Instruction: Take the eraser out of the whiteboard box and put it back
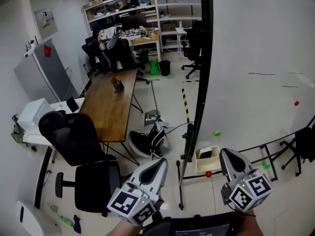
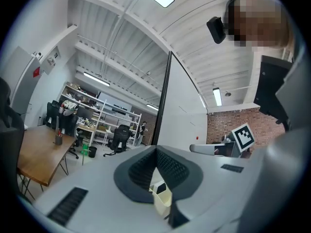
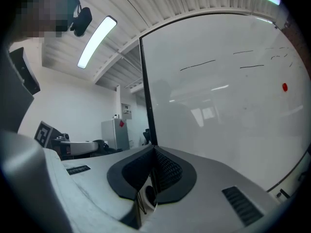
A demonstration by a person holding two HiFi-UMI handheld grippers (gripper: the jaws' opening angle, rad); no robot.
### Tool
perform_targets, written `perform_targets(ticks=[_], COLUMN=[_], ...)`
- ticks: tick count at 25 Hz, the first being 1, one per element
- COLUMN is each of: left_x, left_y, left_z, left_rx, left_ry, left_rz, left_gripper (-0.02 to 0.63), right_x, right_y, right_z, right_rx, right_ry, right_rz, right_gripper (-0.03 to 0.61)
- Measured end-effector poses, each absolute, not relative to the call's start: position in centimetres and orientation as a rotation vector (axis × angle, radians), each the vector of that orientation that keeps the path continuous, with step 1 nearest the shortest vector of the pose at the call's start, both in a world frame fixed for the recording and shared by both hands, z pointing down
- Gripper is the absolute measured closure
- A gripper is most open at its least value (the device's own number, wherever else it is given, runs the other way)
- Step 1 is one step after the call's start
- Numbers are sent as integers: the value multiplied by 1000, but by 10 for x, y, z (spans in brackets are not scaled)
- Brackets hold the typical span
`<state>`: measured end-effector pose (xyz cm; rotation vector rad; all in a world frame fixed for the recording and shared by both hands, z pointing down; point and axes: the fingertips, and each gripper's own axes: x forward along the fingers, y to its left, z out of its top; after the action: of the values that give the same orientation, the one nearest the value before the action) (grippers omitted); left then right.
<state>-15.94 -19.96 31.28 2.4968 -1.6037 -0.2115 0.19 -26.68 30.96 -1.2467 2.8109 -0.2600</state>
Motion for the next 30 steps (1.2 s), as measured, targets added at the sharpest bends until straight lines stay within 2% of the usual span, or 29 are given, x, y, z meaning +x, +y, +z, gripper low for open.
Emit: perform_targets(ticks=[9,10,12,19,22,24,26,30], left_x=[-169,-168,-167,-160,-166,-169,-170,-168], left_y=[-210,-210,-216,-244,-255,-264,-273,-282], left_z=[307,307,312,352,369,384,402,427], left_rx=[2509,2509,2511,2488,2460,2436,2408,2381], left_ry=[-1576,-1576,-1573,-1598,-1607,-1610,-1605,-1572], left_rz=[-259,-255,-235,-142,-120,-105,-89,-63], left_gripper=[584,584,584,584,584,584,584,583], right_x=[-7,-7,-10,-9,-15,-17,-19,-23], right_y=[-272,-273,-278,-311,-322,-332,-342,-354], right_z=[302,303,309,366,393,413,435,469], right_rx=[-1303,-1302,-1300,-1377,-1408,-1438,-1464,-1516], right_ry=[2826,2833,2853,2910,2944,2962,2985,3023], right_rz=[-215,-220,-234,-285,-353,-396,-445,-511], right_gripper=[552,543,479,438,377,374,334,331])
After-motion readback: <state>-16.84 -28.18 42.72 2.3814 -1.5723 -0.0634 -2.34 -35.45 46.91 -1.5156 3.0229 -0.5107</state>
